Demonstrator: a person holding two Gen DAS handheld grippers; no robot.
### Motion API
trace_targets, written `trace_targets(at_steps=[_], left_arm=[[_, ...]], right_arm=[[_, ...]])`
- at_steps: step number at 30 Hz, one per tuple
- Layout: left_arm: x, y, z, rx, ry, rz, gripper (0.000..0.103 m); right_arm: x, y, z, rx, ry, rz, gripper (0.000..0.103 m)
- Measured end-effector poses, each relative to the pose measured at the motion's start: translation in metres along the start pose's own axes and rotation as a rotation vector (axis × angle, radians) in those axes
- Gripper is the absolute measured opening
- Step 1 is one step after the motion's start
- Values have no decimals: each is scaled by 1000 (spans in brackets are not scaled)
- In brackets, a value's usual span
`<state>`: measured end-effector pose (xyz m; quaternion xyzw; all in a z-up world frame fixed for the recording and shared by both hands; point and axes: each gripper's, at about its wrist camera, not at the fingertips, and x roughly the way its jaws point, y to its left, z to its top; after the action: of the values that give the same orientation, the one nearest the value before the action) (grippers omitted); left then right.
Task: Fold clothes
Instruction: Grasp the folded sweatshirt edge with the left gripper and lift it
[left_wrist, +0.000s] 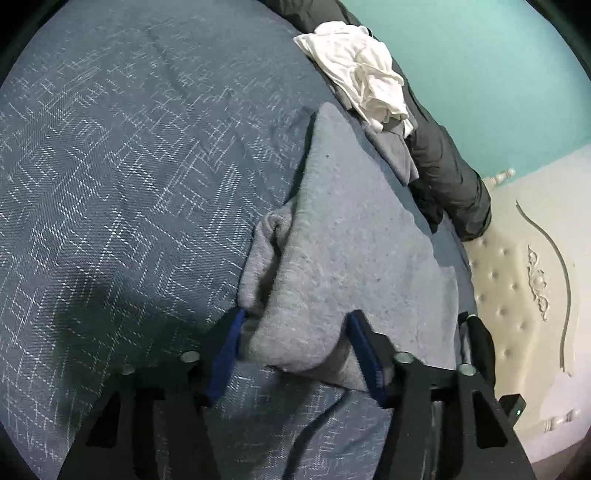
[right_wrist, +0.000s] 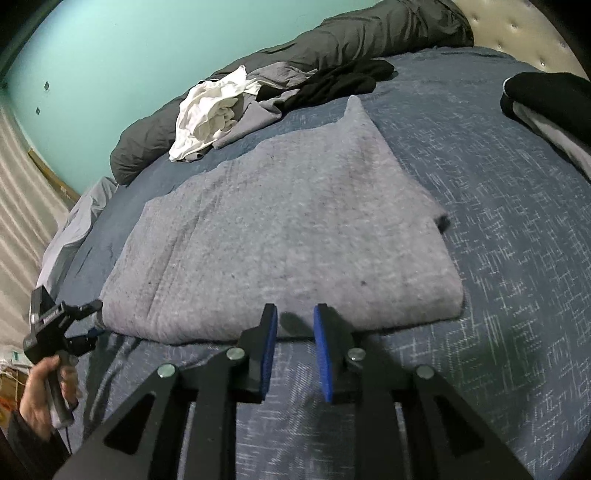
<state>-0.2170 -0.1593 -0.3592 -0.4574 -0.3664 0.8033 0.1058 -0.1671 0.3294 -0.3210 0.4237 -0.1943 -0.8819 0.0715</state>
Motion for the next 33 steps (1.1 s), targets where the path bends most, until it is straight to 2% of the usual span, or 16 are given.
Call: trace_targets(at_steps=[1,5,8,16,22,29,33], left_arm=[[0,0,0,-1,-1,-15,30],[1,-7,0,22,-15,-29,19],[-1,-15,1,51,-38,-33,16],[-7,-26,2,76,-72,-51,13],[-11,-50,4,126,-93,-68,13],[-16,-102,2,239,-113,-84,11],[-6,-154,0,306,-102,-103,11]], right_arm=[[0,-3,0,10,-1,9,20],[0,-9,0,36,-10,30,20],[-1,-10,1,41,-18,40,20],[-4,-16,2,34,-23,41,20],[-12,-32,4,70,-36,43,20],[-26,-52,7,97,-62,30,20],[-29,-65,6,124,-55,41,23]])
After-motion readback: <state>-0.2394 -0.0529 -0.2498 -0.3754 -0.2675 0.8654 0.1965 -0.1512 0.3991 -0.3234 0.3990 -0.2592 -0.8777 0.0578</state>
